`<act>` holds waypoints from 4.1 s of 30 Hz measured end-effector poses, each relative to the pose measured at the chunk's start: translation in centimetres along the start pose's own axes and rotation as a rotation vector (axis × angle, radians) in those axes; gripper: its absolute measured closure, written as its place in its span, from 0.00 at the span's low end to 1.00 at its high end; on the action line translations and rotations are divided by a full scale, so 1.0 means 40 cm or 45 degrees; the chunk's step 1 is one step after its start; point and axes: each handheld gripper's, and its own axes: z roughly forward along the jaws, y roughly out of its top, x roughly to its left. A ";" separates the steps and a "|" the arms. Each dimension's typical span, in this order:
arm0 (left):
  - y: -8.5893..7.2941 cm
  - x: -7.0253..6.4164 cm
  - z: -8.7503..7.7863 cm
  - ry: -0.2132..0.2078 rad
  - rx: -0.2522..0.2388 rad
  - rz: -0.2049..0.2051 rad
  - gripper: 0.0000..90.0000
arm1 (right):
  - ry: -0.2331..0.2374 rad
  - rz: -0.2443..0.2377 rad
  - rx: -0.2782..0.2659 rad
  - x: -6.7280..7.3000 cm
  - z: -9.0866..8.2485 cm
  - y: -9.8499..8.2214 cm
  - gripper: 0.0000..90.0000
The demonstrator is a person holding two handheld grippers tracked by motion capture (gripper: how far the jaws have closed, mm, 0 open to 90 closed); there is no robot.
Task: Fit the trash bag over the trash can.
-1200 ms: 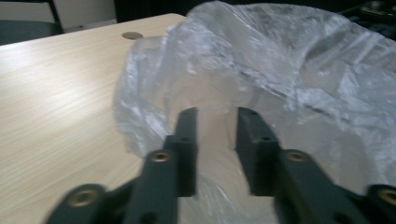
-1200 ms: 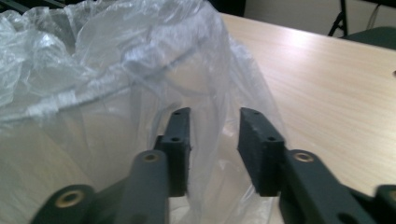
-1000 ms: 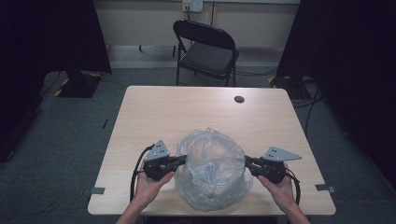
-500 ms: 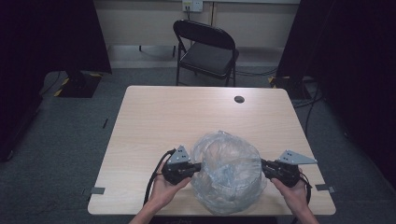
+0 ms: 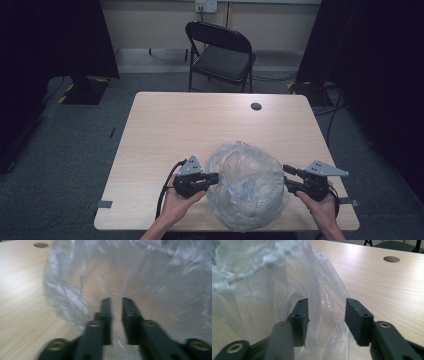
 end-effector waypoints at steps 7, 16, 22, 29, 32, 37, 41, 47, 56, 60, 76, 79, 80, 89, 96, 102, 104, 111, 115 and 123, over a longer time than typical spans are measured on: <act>-0.001 0.026 -0.094 0.139 -0.084 -0.025 0.46 | -0.016 0.019 -0.033 -0.013 -0.049 0.017 0.43; -0.095 0.124 -0.137 0.367 0.098 -0.076 0.35 | 0.001 0.001 -0.118 0.005 -0.096 0.063 0.34; -0.145 0.149 -0.103 0.392 0.260 -0.047 0.33 | 0.075 -0.052 -0.188 0.043 -0.091 0.131 0.50; -0.164 0.149 -0.070 0.411 0.365 -0.005 0.33 | 0.191 -0.126 -0.099 0.099 -0.014 0.162 0.55; -0.174 0.151 -0.062 0.417 0.399 0.001 0.33 | 0.214 -0.139 -0.058 0.108 0.021 0.174 0.56; -0.176 0.155 -0.061 0.441 0.382 -0.022 0.31 | 0.256 -0.185 0.035 0.130 0.071 0.200 0.55; -0.177 0.161 -0.060 0.446 0.380 -0.040 0.27 | 0.235 -0.225 0.119 0.138 0.108 0.215 0.53; -0.177 0.164 -0.060 0.438 0.380 -0.047 0.26 | 0.173 -0.275 0.232 0.146 0.135 0.233 0.54; -0.177 0.164 -0.060 0.438 0.380 -0.049 0.26 | 0.171 -0.409 0.581 0.172 0.174 0.242 0.58; -0.177 0.164 -0.060 0.440 0.383 -0.050 0.26 | 0.187 -0.425 0.712 0.177 0.191 0.245 0.58; -0.176 0.164 -0.060 0.440 0.384 -0.048 0.26 | 0.224 -0.366 0.421 0.186 0.114 0.284 0.47; -0.177 0.164 -0.060 0.438 0.383 -0.048 0.26 | 0.274 -0.372 0.342 0.204 0.111 0.313 0.50; -0.177 0.164 -0.060 0.438 0.383 -0.048 0.26 | 0.309 -0.377 0.337 0.213 0.118 0.319 0.50; -0.177 0.164 -0.061 0.436 0.386 -0.049 0.26 | 0.492 -0.451 0.510 0.280 0.209 0.294 0.58; -0.177 0.164 -0.061 0.437 0.387 -0.049 0.26 | 0.496 -0.459 0.665 0.279 0.236 0.282 0.61; -0.177 0.164 -0.061 0.437 0.386 -0.050 0.26 | 0.471 -0.491 0.819 0.289 0.256 0.272 0.67; -0.177 0.164 -0.061 0.437 0.387 -0.050 0.26 | 0.471 -0.511 0.905 0.294 0.268 0.267 0.67; -0.177 0.164 -0.061 0.437 0.385 -0.050 0.26 | 0.447 -0.568 1.106 0.310 0.299 0.254 0.65; -0.177 0.164 -0.061 0.437 0.387 -0.049 0.26 | 0.423 -0.592 1.038 0.311 0.289 0.257 0.47; -0.177 0.164 -0.061 0.437 0.386 -0.051 0.26 | 0.408 -0.534 0.690 0.282 0.211 0.304 0.37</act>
